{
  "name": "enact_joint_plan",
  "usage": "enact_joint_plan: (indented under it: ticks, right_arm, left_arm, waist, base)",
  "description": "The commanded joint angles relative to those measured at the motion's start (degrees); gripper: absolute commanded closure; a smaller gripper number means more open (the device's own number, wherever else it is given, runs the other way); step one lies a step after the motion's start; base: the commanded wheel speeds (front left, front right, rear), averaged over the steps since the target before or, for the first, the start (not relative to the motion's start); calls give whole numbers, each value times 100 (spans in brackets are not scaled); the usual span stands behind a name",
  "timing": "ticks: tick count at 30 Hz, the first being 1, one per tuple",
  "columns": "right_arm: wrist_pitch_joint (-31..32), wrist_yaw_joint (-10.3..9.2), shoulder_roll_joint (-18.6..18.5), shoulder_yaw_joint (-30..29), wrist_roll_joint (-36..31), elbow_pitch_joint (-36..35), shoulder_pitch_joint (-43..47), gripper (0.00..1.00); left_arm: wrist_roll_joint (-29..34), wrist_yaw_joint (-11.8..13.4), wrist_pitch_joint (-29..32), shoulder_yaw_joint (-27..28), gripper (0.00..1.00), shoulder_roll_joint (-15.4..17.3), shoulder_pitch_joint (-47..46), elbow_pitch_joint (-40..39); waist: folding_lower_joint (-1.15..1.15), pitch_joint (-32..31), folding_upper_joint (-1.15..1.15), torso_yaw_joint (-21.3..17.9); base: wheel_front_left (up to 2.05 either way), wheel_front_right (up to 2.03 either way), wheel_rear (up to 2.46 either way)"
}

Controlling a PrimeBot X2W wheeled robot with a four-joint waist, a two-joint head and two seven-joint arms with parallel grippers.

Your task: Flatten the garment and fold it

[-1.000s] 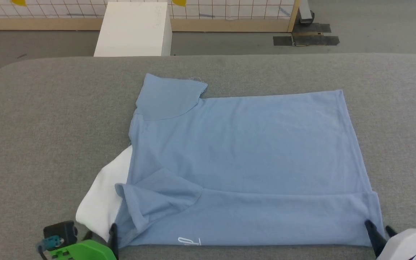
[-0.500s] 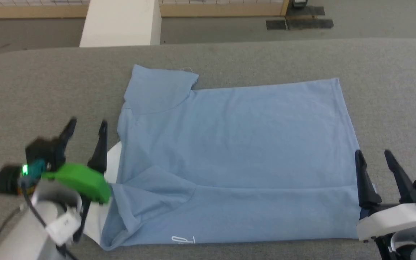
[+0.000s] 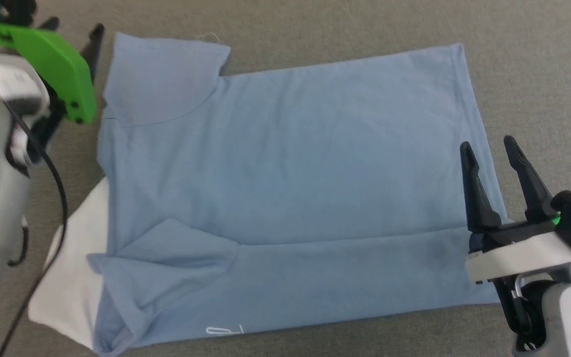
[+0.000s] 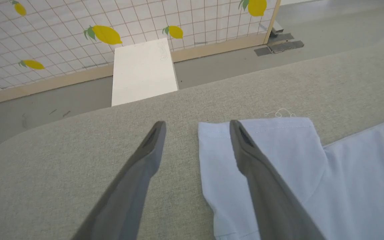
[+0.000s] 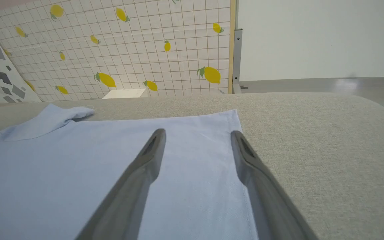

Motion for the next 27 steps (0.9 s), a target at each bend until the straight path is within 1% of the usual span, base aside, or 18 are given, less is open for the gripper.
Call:
enact_joint_plan:
  ticks: [1, 4, 8, 11, 15, 18, 19, 20, 21, 23, 27]
  right_arm:
    - [-60, -9, 19, 36, 35, 2, -129, 0]
    - [-91, -9, 47, 121, 98, 42, -238, 0]
    - [-156, -9, 82, 214, 180, 105, -363, 0]
    - [-218, -9, 100, 251, 206, 155, -425, 0]
    - [-293, -9, 122, 315, 229, 209, -502, 0]
    - [-330, -9, 134, 338, 260, 240, -542, 0]
    - [-336, -9, 136, 338, 266, 253, -552, 0]
    - [-327, -9, 137, 350, 264, 269, -571, 0]
    - [-315, -9, 137, 361, 253, 275, -593, 0]
    - [-272, -9, 123, 370, 199, 244, -658, 0]
    - [-103, -9, -4, 331, 55, 117, -1046, 0]
  left_arm:
    - [-102, 17, 266, 28, 0, 23, -255, 166]
    - [-248, 163, 892, 91, 0, 58, -597, 456]
    - [-384, 332, 1363, 199, 0, 134, -865, 592]
    - [-405, 516, 1693, 222, 0, 213, -945, 639]
    - [-331, 842, 2203, 184, 0, 405, -928, 606]
    - [-510, 994, 2496, 259, 0, 394, -809, 510]
    - [-551, 1015, 2589, 257, 35, 395, -762, 471]
    - [-579, 1034, 2694, 243, 76, 416, -708, 421]
    - [-605, 1050, 2776, 235, 100, 432, -664, 382]
    - [-666, 1068, 2901, 234, 100, 455, -590, 269]
    - [-698, 1075, 2935, 239, 100, 510, -511, 51]
  waist:
    - [-1, 558, 0, -494]
    - [-1, 750, 0, -652]
    - [-1, 965, 0, -821]
    - [-1, 1083, 0, -901]
    - [-1, 1214, 0, -984]
    - [-1, 1261, 0, -999]
    - [-1, 1268, 0, -997]
    - [-1, 1273, 0, -992]
    - [-1, 1275, 0, -988]
    - [-1, 1271, 0, -977]
    - [-1, 1261, 0, -946]
  base:
    - [0, 0, 0]
    - [0, 0, 0]
    - [0, 0, 0]
    - [0, 0, 0]
    - [0, 0, 0]
    - [0, 0, 0]
    - [0, 0, 0]
    - [0, 0, 0]
    - [0, 0, 0]
    - [0, 0, 0]
    - [0, 0, 0]
